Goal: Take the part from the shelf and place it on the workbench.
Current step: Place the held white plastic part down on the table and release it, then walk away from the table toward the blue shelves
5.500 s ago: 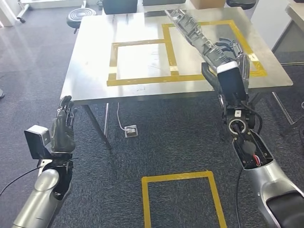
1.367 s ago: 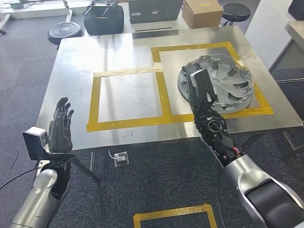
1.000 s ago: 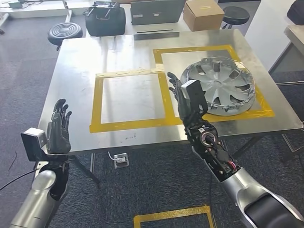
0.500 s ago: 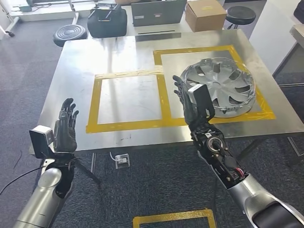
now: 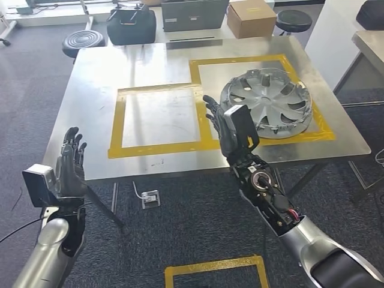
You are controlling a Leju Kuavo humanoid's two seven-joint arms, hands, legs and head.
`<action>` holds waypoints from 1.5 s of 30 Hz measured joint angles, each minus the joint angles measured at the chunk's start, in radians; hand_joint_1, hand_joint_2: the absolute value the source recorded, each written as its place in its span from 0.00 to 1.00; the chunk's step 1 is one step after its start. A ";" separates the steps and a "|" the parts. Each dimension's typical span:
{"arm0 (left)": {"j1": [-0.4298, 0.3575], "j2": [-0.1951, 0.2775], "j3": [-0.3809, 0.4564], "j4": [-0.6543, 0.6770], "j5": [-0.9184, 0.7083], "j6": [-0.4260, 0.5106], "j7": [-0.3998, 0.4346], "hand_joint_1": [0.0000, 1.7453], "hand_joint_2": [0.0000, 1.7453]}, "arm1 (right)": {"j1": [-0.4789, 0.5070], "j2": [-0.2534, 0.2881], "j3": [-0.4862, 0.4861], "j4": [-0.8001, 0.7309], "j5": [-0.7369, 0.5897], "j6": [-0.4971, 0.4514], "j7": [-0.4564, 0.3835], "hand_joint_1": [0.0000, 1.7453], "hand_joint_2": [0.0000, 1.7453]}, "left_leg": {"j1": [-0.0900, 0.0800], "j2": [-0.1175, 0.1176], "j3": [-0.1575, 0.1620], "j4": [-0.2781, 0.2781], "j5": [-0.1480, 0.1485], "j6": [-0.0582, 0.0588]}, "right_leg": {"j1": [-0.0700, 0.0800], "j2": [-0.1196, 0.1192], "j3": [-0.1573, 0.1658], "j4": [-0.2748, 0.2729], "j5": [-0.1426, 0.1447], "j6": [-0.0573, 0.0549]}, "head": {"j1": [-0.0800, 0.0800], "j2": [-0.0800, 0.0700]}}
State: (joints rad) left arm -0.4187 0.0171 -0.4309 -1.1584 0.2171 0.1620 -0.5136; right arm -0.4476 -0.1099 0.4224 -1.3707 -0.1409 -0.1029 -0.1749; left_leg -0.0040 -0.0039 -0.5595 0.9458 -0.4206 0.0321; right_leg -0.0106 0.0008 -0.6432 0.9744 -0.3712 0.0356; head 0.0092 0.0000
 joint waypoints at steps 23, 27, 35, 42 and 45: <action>0.016 0.004 0.001 -0.011 0.000 0.001 0.001 0.00 0.00 | 0.005 0.000 0.007 -0.008 0.000 0.002 0.001 0.00 0.00 | 0.004 -0.001 -0.115 0.217 -0.050 -0.043 | 0.001 -0.005 0.083 -0.026 -0.045 -0.036 | -0.001 0.000; 0.012 0.005 0.002 -0.018 0.000 0.002 0.001 0.00 0.00 | 0.002 0.000 0.006 -0.008 0.000 0.003 0.001 0.00 0.00 | -0.009 -0.002 -0.001 0.012 -0.001 -0.014 | 0.003 -0.005 0.073 -0.024 -0.034 -0.022 | 0.001 0.000; 0.008 0.004 0.001 -0.023 -0.002 -0.007 0.004 0.00 0.00 | 0.002 0.000 0.004 -0.007 0.001 0.005 0.001 0.00 0.00 | 0.002 0.009 -0.024 -0.024 0.044 0.012 | -0.002 -0.002 -0.023 0.254 -0.208 0.018 | 0.026 0.000; 0.002 0.004 0.001 -0.023 -0.003 -0.016 0.001 0.00 0.00 | 0.004 0.000 0.004 -0.007 0.005 0.004 -0.005 0.00 0.00 | 0.002 0.007 -0.076 0.005 0.077 -0.014 | -0.008 0.005 0.165 -0.023 -0.115 0.018 | 0.050 0.000; 0.001 0.004 0.001 -0.023 -0.003 -0.017 0.000 0.00 0.00 | 0.004 0.000 0.004 -0.007 0.007 0.004 -0.005 0.00 0.00 | 0.000 0.005 -0.091 0.008 0.087 -0.033 | -0.008 0.004 0.152 -0.030 -0.095 -0.005 | 0.044 0.000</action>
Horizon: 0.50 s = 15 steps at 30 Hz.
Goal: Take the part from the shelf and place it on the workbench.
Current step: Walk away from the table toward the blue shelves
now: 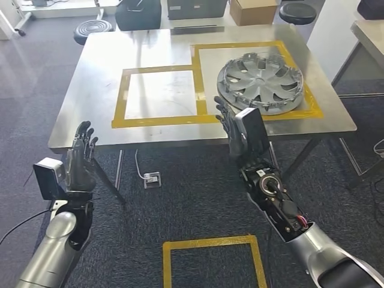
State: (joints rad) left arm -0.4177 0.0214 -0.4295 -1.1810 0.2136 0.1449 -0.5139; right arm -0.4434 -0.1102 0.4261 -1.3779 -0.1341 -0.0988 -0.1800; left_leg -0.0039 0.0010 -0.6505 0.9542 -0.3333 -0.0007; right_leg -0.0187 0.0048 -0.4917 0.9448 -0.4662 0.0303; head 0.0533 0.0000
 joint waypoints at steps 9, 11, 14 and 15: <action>-0.003 0.000 0.000 0.002 0.004 -0.010 -0.004 0.00 0.00 | 0.005 0.000 -0.001 -0.001 0.008 -0.010 0.008 0.00 0.00 | 0.014 -0.002 -0.004 0.250 -0.128 -0.025 | 0.002 -0.007 -0.124 0.003 0.098 -0.028 | -0.042 0.000; -0.010 -0.001 0.000 0.002 0.004 -0.013 -0.006 0.00 0.00 | 0.006 0.000 -0.003 -0.006 0.008 -0.012 0.008 0.00 0.00 | 0.010 -0.003 0.103 0.096 -0.128 -0.016 | 0.004 -0.006 -0.143 0.007 0.117 -0.020 | -0.044 0.000; -0.016 -0.004 0.000 0.003 0.005 -0.016 -0.010 0.00 0.00 | 0.008 0.000 -0.007 -0.010 0.009 -0.016 0.009 0.00 0.00 | 0.002 -0.005 0.148 -0.007 -0.137 0.005 | 0.002 -0.006 -0.154 -0.007 0.153 -0.002 | -0.038 0.000; -0.015 -0.005 0.000 0.003 0.005 -0.016 -0.011 0.00 0.00 | 0.011 -0.001 -0.007 -0.010 0.009 -0.017 0.009 0.00 0.00 | 0.002 -0.003 0.139 -0.009 -0.125 0.013 | 0.000 -0.005 -0.159 -0.009 0.154 0.004 | -0.038 0.000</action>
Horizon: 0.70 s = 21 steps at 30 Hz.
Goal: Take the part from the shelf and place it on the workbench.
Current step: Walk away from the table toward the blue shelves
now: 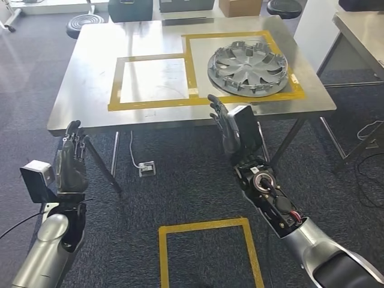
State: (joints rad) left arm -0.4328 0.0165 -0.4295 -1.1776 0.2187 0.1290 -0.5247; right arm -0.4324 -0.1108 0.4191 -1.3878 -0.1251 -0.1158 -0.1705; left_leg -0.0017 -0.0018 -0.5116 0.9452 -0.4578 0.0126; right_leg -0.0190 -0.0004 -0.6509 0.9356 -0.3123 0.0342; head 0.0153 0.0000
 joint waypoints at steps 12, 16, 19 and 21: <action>0.004 -0.006 0.000 0.003 0.002 0.001 0.000 0.00 0.00 | 0.013 -0.004 -0.008 -0.009 0.002 -0.004 0.003 0.00 0.00 | -0.004 0.007 -0.151 0.002 0.141 0.013 | 0.006 0.004 0.182 0.057 -0.176 0.001 | 0.045 0.000; 0.005 -0.006 0.000 0.003 0.002 0.002 0.001 0.00 0.00 | 0.012 -0.004 -0.007 -0.015 0.002 -0.003 0.005 0.00 0.00 | -0.001 0.004 -0.165 0.001 0.160 -0.009 | 0.008 0.003 0.195 -0.006 -0.164 -0.020 | 0.043 0.000; 0.006 -0.005 0.000 0.003 0.005 0.004 0.001 0.00 0.00 | 0.011 -0.004 -0.007 -0.016 0.002 -0.003 0.006 0.00 0.00 | 0.004 0.000 -0.220 0.146 0.012 -0.024 | 0.002 -0.005 0.146 -0.010 -0.119 -0.039 | 0.025 0.000; 0.008 -0.004 0.000 0.003 0.006 0.006 0.001 0.00 0.00 | 0.012 -0.004 -0.007 -0.016 0.002 -0.002 0.006 0.00 0.00 | 0.010 0.000 -0.249 0.289 -0.055 -0.031 | 0.003 -0.006 0.107 -0.008 -0.089 -0.040 | 0.012 0.000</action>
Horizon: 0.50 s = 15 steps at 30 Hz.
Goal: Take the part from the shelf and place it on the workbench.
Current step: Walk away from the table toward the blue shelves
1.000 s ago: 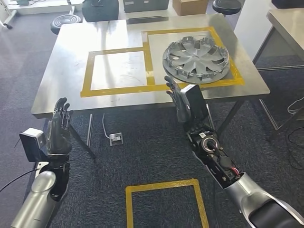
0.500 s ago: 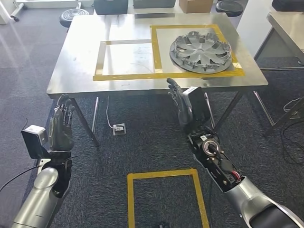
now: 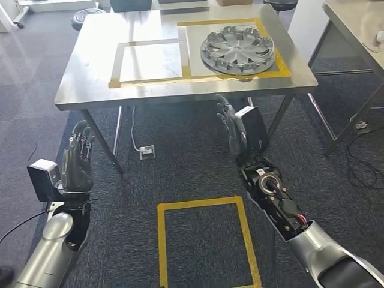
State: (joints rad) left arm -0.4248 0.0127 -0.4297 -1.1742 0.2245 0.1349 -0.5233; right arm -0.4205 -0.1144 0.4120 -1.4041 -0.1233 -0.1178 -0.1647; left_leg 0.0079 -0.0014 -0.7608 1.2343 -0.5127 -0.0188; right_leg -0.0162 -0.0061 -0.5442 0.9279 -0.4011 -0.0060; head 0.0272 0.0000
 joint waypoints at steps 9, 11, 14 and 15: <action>-0.007 0.000 0.000 -0.001 -0.001 0.005 -0.001 0.00 0.00 | 0.001 0.000 -0.001 -0.002 0.000 0.001 -0.001 0.00 0.00 | -0.006 0.002 0.273 -0.294 0.032 0.030 | 0.000 0.000 -0.096 0.002 0.099 0.041 | -0.011 0.000; -0.006 0.000 0.000 -0.001 -0.001 0.009 0.000 0.00 0.00 | 0.004 0.000 -0.001 -0.002 0.005 0.001 -0.001 0.00 0.00 | -0.006 0.005 0.260 -0.298 0.051 0.049 | -0.005 0.001 -0.118 0.030 0.075 0.051 | -0.010 0.000; -0.002 0.000 0.000 -0.001 0.002 0.021 0.005 0.00 0.00 | 0.005 0.000 0.001 0.000 0.024 0.007 -0.001 0.00 0.00 | -0.008 0.008 0.234 -0.299 0.076 0.064 | -0.005 0.003 -0.188 0.227 -0.050 0.057 | 0.002 0.000; 0.001 0.001 0.000 -0.001 0.004 0.024 0.008 0.00 0.00 | 0.005 0.000 0.001 0.001 0.030 0.010 -0.002 0.00 0.00 | -0.010 0.007 0.225 -0.299 0.083 0.064 | -0.004 0.003 -0.203 0.292 -0.080 0.058 | 0.007 0.000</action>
State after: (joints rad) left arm -0.4234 0.0133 -0.4299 -1.1749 0.2280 0.1592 -0.5156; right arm -0.4151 -0.1143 0.4129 -1.4030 -0.0936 -0.1080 -0.1663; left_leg -0.0017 0.0061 -0.5359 0.9357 -0.4298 0.0457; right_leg -0.0205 -0.0033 -0.7473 1.2203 -0.4816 0.0521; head 0.0341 0.0000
